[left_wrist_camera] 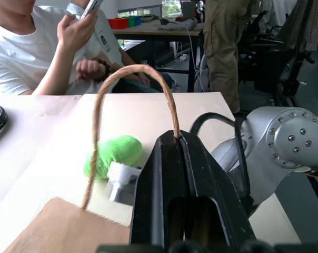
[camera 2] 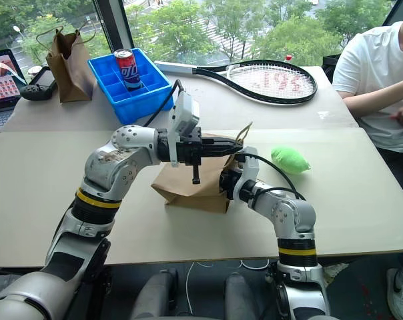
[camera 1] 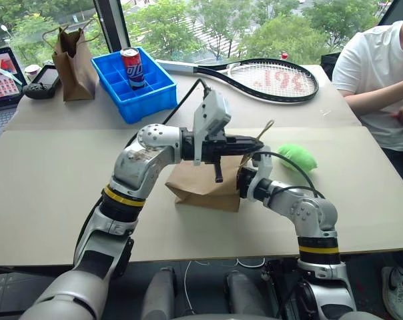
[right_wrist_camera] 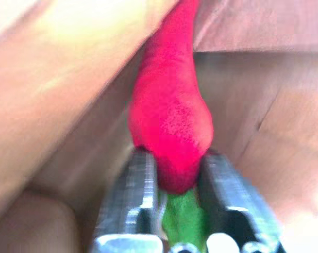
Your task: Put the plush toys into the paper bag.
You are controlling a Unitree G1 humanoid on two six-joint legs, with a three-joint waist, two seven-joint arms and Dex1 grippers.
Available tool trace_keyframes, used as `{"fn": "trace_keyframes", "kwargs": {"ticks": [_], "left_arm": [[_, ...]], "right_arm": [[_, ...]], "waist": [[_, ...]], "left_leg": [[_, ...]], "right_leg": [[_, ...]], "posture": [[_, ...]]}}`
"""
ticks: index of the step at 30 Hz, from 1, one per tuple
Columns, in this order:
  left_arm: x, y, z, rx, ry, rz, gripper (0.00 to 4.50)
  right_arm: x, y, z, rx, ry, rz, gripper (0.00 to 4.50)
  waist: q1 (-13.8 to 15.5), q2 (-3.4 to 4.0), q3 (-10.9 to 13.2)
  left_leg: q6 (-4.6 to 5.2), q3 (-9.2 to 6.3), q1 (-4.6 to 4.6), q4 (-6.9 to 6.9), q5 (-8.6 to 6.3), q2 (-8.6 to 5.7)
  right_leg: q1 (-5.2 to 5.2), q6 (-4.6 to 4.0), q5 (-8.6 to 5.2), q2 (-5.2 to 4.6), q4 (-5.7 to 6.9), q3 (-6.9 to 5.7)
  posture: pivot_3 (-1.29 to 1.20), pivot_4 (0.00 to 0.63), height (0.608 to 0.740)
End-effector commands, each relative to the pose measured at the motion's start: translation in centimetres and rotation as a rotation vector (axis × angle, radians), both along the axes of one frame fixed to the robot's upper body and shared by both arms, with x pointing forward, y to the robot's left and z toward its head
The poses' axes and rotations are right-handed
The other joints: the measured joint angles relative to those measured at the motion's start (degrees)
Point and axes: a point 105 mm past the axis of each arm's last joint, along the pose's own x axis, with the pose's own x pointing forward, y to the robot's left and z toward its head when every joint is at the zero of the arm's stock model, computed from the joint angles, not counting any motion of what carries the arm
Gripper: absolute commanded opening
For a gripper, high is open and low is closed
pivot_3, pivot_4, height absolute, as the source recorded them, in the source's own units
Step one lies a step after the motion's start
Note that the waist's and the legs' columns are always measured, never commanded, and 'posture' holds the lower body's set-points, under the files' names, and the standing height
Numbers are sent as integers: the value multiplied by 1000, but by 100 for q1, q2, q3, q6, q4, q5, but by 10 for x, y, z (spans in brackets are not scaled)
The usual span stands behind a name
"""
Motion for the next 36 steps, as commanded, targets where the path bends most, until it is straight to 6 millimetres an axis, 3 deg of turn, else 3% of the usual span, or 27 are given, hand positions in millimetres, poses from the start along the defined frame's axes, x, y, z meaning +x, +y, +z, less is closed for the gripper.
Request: {"fn": "trace_keyframes", "kwargs": {"ticks": [1, 5, 9, 12, 19, 22, 26, 29, 33, 36], "left_arm": [[2, 15, 7, -32, -5, 66, 0], [3, 27, 8, -52, 31, 108, 0], [0, 28, 7, -70, 70, 120, 0], [-4, 24, 4, -69, 83, 115, 0], [-10, 17, 1, -85, 111, 120, 0], [-9, 21, -1, -78, 116, 142, 0], [-8, 21, 2, -74, 110, 138, 0], [-9, 21, 3, -67, 101, 128, 0], [-8, 21, 5, -66, 98, 126, 0], [-7, 21, 9, -73, 92, 122, 0]], "right_arm": [[-2, -2, 14, -87, -233, -3, 3077], [-4, -15, 22, -161, -365, -38, 4437], [-8, -26, 41, -173, -454, -45, 4437], [-8, -48, 61, -203, -518, -92, 4437], [8, -142, 79, -325, -539, -430, 4437], [16, -178, 66, -417, -442, -542, 4437], [26, -194, 30, -363, -251, -590, 4437], [33, -193, 15, -291, -171, -603, 3689], [33, -184, -4, -226, -69, -558, 2323], [25, -170, 0, -201, -58, -469, 1327]], "waist": [[-13, 0, 0], [-30, 0, 0], [-18, 0, 0], [7, 0, 0], [110, -1, 0], [114, -1, 0], [83, -1, 0], [72, 0, 1], [73, 1, 1], [88, 1, 1]], "left_leg": [[0, 0, 0, -1, 0, 0], [-1, 0, 0, -1, 1, 0], [-3, 0, 1, 0, 1, 0], [-3, 1, 0, 1, 1, -1], [-3, 3, 1, 4, 1, -2], [-3, 3, 2, 2, 1, -2], [-2, 3, 8, 1, 2, -1], [-2, 3, 10, 1, 2, -1], [-2, 3, 10, 3, 2, -3], [-2, 3, 10, 5, 2, -3]], "right_leg": [[0, -1, 0, 0, 0, 0], [-1, -3, 2, 0, 1, 1], [0, -3, 2, -1, 1, 1], [3, -5, 3, -3, -1, 1], [5, -10, 5, -3, -4, 1], [4, -11, 5, -3, -4, 2], [7, -13, 6, -1, -4, 3], [9, -13, 7, -2, -3, 4], [13, -12, 7, -2, -4, 4], [16, -12, 6, -2, -5, 4]], "posture": [[0, 150, 740], [0, 150, 740], [0, 150, 740], [0, 150, 740], [0, 150, 740], [0, 150, 740], [0, 150, 740], [0, 150, 740], [0, 150, 740], [0, 150, 740]]}}
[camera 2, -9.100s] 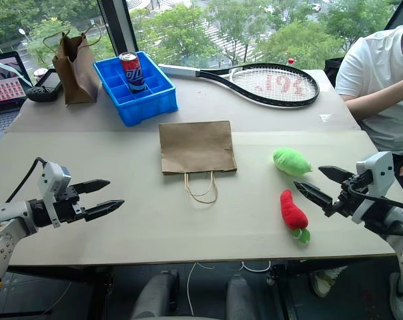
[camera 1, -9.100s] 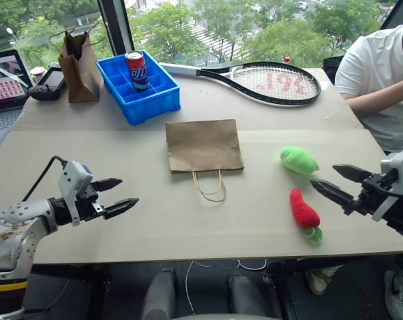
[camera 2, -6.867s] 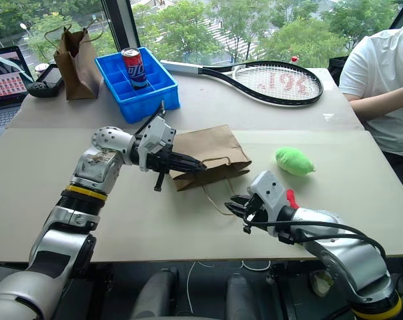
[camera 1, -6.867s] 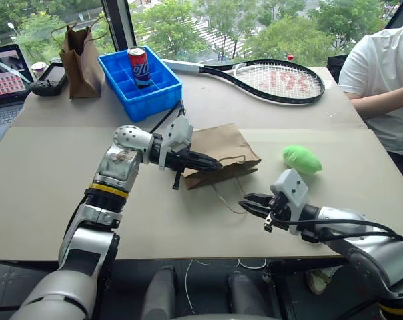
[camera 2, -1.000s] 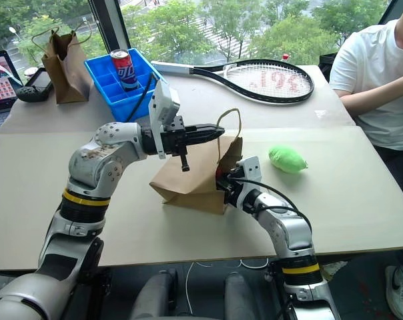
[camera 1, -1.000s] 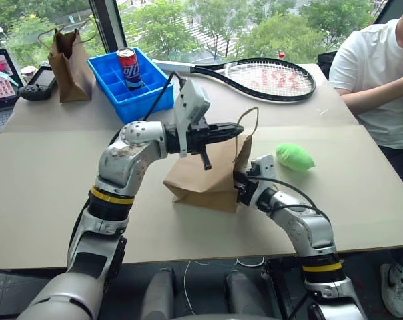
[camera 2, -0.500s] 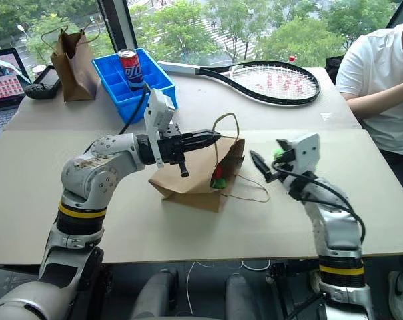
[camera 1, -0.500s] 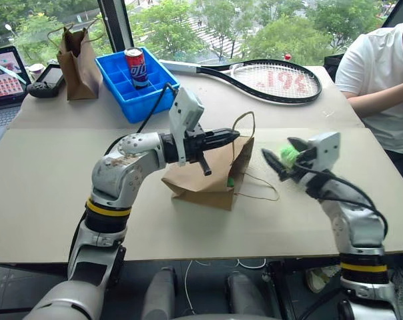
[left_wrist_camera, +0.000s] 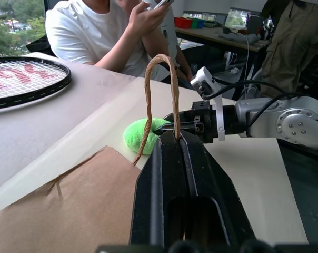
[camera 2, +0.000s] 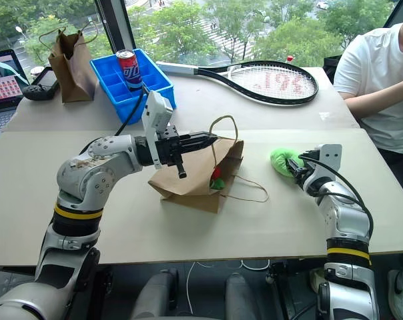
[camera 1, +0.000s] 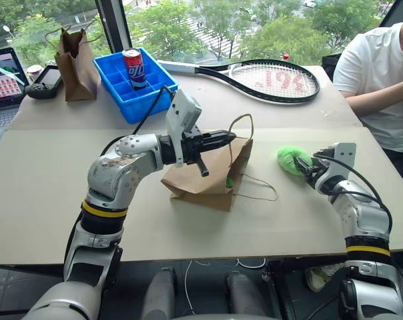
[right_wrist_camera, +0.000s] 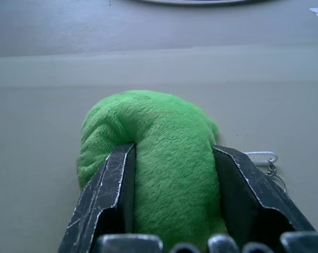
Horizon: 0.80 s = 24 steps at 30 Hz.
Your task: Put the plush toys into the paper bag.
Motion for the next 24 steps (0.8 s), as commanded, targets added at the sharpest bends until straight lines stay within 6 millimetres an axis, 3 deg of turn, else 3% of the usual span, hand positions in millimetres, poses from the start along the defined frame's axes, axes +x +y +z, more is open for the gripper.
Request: {"fn": "trace_keyframes", "kwargs": {"ticks": [1, 4, 8, 11, 19, 24], "left_arm": [[-4, -3, 19, -26, -62, -27, 0], [-3, -3, 24, -38, -64, -31, 0], [-3, -4, 28, -51, -64, -40, 0], [-5, -8, 28, -52, -63, -55, 0], [4, -12, 18, -44, -19, 2, 0], [3, -18, 15, -55, 5, 13, 0]], "right_arm": [[-11, 14, 6, 34, 19, 104, 922], [-22, 32, 39, -106, -79, 283, 35], [-37, 53, 64, -241, -121, 454, 35], [-52, 99, 74, -327, -101, 669, 35], [-50, 178, 64, -418, -158, 880, 35], [-51, 221, 46, -470, -243, 1003, 35]], "waist": [[7, 0, 0], [11, 3, 1], [-15, 13, 5], [-21, 13, 5], [-3, 13, 5], [52, 12, 5]], "left_leg": [[0, 0, 0, 0, 0, 0], [0, 0, -1, -1, 0, 0], [0, 0, 0, -2, 0, -1], [0, 0, 0, -5, 0, -1], [-1, -2, -4, 0, 0, -1], [-1, -2, -6, 0, 0, -2]], "right_leg": [[0, 0, 0, 0, 0, 0], [-3, 1, -1, 0, 1, 0], [-5, 7, -4, 1, 1, 2], [-6, 12, -8, 0, 1, 1], [-7, 11, -8, -1, -2, 0], [-8, 8, -5, 0, -1, -1]], "posture": [[0, 150, 740], [0, 150, 740], [0, 150, 740], [0, 150, 740], [0, 150, 740], [0, 150, 740]]}}
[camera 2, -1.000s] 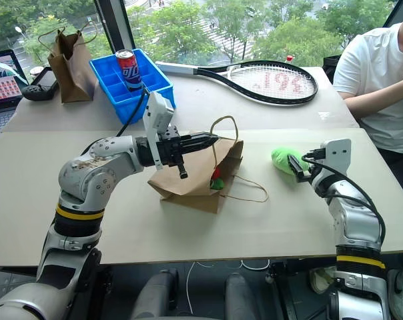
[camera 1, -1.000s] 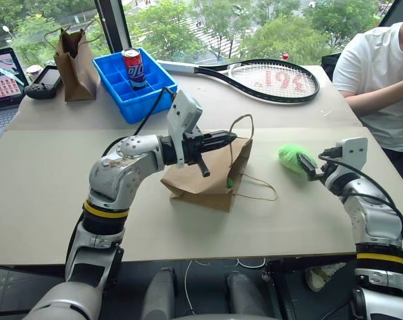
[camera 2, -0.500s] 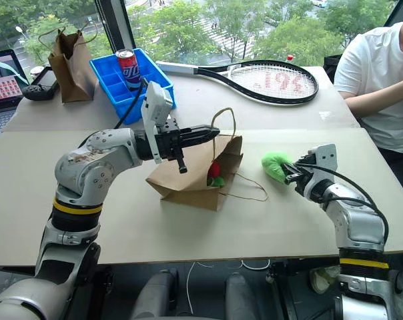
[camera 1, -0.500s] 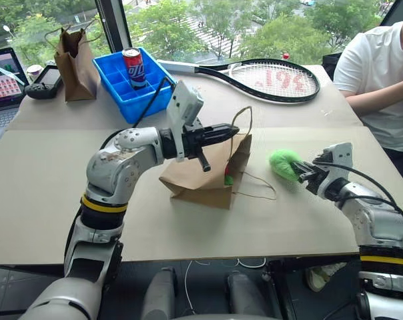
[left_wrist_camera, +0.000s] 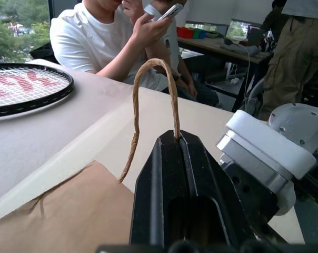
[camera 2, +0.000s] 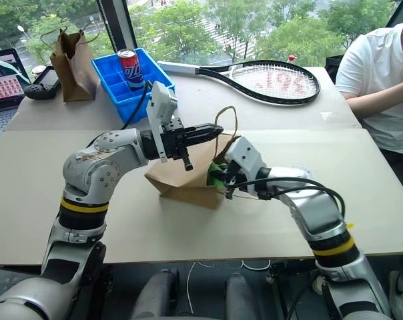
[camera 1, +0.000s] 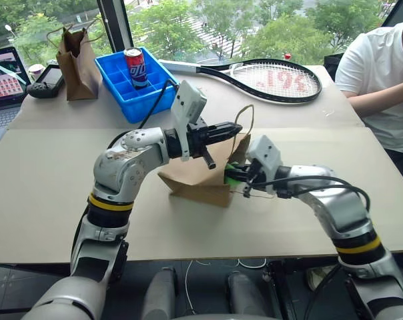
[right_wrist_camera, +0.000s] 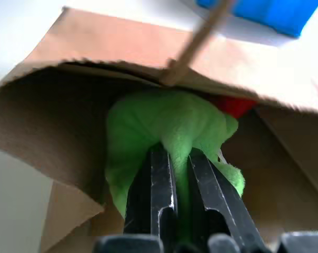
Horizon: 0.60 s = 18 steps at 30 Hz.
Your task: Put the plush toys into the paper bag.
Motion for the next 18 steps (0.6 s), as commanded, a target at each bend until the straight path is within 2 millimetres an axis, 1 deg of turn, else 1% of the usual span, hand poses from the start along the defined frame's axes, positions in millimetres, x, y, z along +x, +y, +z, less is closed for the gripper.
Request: {"fn": "trace_keyframes", "kwargs": {"ticks": [1, 4, 6, 8, 9, 10, 12, 13, 14, 18], "left_arm": [[-2, -3, 4, 10, -13, 14, 0], [0, -1, -1, 15, 3, 38, 0], [0, 1, -1, 11, 4, 50, 0], [1, 4, 0, 6, 4, 61, 0], [1, 5, 0, 7, 4, 64, 0], [0, 6, 0, 9, 3, 65, 0], [1, 8, -1, 12, 4, 70, 0], [1, 8, -1, 15, 4, 74, 0], [1, 9, -2, 18, 4, 75, 0], [0, 13, -4, 31, 4, 74, 0]], "right_arm": [[-3, 23, -6, -33, -105, 91, 35], [-1, 35, -8, 76, -94, 87, 35], [4, 35, -12, 130, -83, 49, 35], [10, 32, -15, 196, -62, -10, 35], [12, 30, -18, 222, -49, -25, 443], [12, 29, -21, 241, -37, -39, 698], [12, 27, -27, 246, -32, -43, 1322], [12, 27, -28, 253, -30, -46, 1731], [12, 26, -29, 260, -27, -51, 1993], [8, 15, -38, 218, -46, -58, 3360]], "waist": [[13, -1, 0], [4, -1, 0], [1, -1, 0], [0, -1, 0], [7, -1, 0], [9, -1, 0], [8, -1, 0], [7, -1, 0], [2, -1, 0], [-8, -1, 0]], "left_leg": [[0, 0, 0, 0, 0, -1], [0, 0, -1, -1, 0, -1], [-1, -2, -1, -3, 0, 0], [-3, -2, 0, -4, 2, 0], [-3, -4, 0, -3, 2, 1], [-4, -4, 0, -3, 2, 1], [-4, -4, 0, -2, 3, 0], [-5, -3, 0, -2, 2, 0], [-5, -4, 0, -3, 2, 0], [-5, -4, 2, -5, 2, 1]], "right_leg": [[1, -1, 0, 0, 0, 0], [-2, -2, 1, 1, 2, 0], [-2, -3, 2, 2, 3, -1], [-3, -4, 3, 3, 6, -1], [-2, -4, 3, 3, 7, -2], [-2, -5, 3, 2, 7, -2], [0, -5, 4, 2, 5, -2], [0, -5, 4, 2, 6, -2], [0, -6, 4, 2, 6, -3], [-2, -6, 4, 3, 7, -2]], "posture": [[0, 150, 740], [0, 150, 740], [0, 150, 740], [0, 150, 740], [0, 150, 740], [0, 150, 740], [0, 150, 740], [0, 150, 740], [0, 150, 740], [0, 150, 740]]}}
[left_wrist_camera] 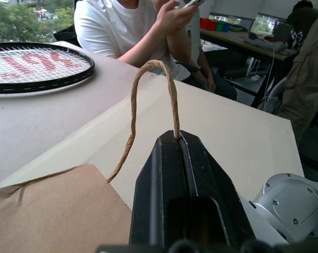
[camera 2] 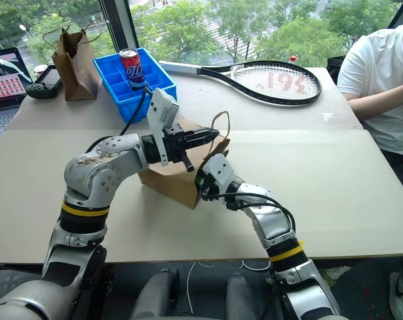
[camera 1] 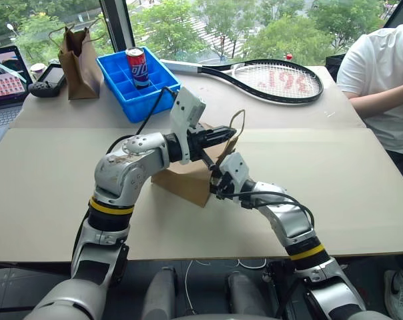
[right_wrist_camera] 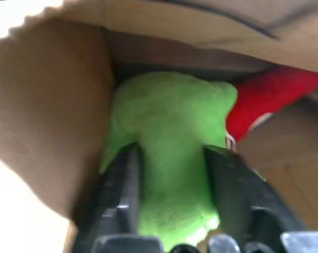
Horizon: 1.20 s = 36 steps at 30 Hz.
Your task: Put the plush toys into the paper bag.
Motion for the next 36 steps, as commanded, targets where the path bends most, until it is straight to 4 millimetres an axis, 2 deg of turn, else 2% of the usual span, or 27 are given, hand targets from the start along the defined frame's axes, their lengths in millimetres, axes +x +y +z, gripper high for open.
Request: {"fn": "trace_keyframes", "kwargs": {"ticks": [1, 2, 6, 9, 12, 15, 20, 23, 27, 30, 32, 34, 36], "left_arm": [[-6, 3, 9, -8, -37, -15, 0], [-5, 4, 9, -6, -37, -13, 0], [-4, 6, 9, -1, -40, -5, 0], [-3, 8, 9, 1, -42, 0, 0], [-2, 8, 9, 2, -43, 0, 0], [-2, 7, 9, -1, -45, -4, 0], [-2, 6, 11, -3, -50, -10, 0], [-2, 6, 11, -2, -54, -11, 0], [-1, 9, 14, 1, -64, -7, 0], [-1, 11, 16, 0, -70, -3, 0], [-1, 13, 18, 4, -78, -1, 0], [4, 19, 22, 11, -96, 23, 0], [8, 25, 31, 12, -123, 44, 0]], "right_arm": [[-2, -10, 7, -3, -60, -10, 3660], [-4, -13, 9, 3, -64, -9, 4059], [-9, -26, 25, 65, -64, -16, 4059], [-15, -49, 30, 8, -69, -27, 4059], [-20, -67, 24, -59, -32, -54, 4059], [-25, -80, 9, -121, 23, -68, 4059], [-22, -83, -18, -240, 70, -79, 4059], [-19, -81, -22, -282, 67, -75, 3422], [-16, -87, -22, -321, 68, -86, 2009], [-14, -94, -12, -272, 74, -120, 927], [-12, -97, 2, -250, 32, -130, 188], [-11, -101, 18, -237, -24, -134, 27], [-11, -101, 48, -222, -111, -105, 27]], "waist": [[-3, 0, 0], [-4, 0, 0], [-2, 0, 0], [24, 0, 0], [25, -1, 0], [14, -1, 0], [-14, 0, 0], [-17, -1, 0], [8, -1, 0], [28, -1, 0], [25, -1, 1], [23, -1, 0], [21, -1, 1]], "left_leg": [[0, 0, 0, -1, 0, 0], [0, 0, 0, -1, 0, 0], [0, 0, 0, -1, 0, 0], [0, 0, 0, 1, 0, 0], [-1, 2, 0, 1, 0, -1], [0, 2, 0, 0, 0, -1], [0, 1, 2, -1, 0, 0], [0, 2, 2, 2, 0, 0], [-1, 1, 3, 4, 0, 0], [-1, 2, 2, 5, 0, -2], [-1, 2, 2, 6, 0, -2], [0, 2, 2, 5, 0, -2], [0, 2, 2, 5, 0, -2]], "right_leg": [[0, 0, 0, 0, 0, 0], [0, 0, 0, 0, 0, 0], [0, 0, 0, -1, 0, 0], [2, 0, -1, -2, -1, 0], [4, 0, -1, -4, -4, 0], [2, -1, -2, -3, -4, 0], [0, -2, -3, -1, -3, 1], [0, 0, -4, -2, -3, 1], [3, 2, -5, -2, -4, 1], [5, 2, -4, -4, -5, 1], [6, 1, -4, -4, -5, 1], [4, 1, -4, -4, -5, 1], [4, 2, -4, -3, -4, 1]], "posture": [[0, 150, 740], [0, 150, 740], [0, 150, 740], [0, 150, 740], [0, 150, 740], [0, 150, 740], [0, 150, 740], [0, 150, 740], [0, 150, 740], [0, 150, 740], [0, 150, 740], [0, 150, 740], [0, 150, 740]]}}
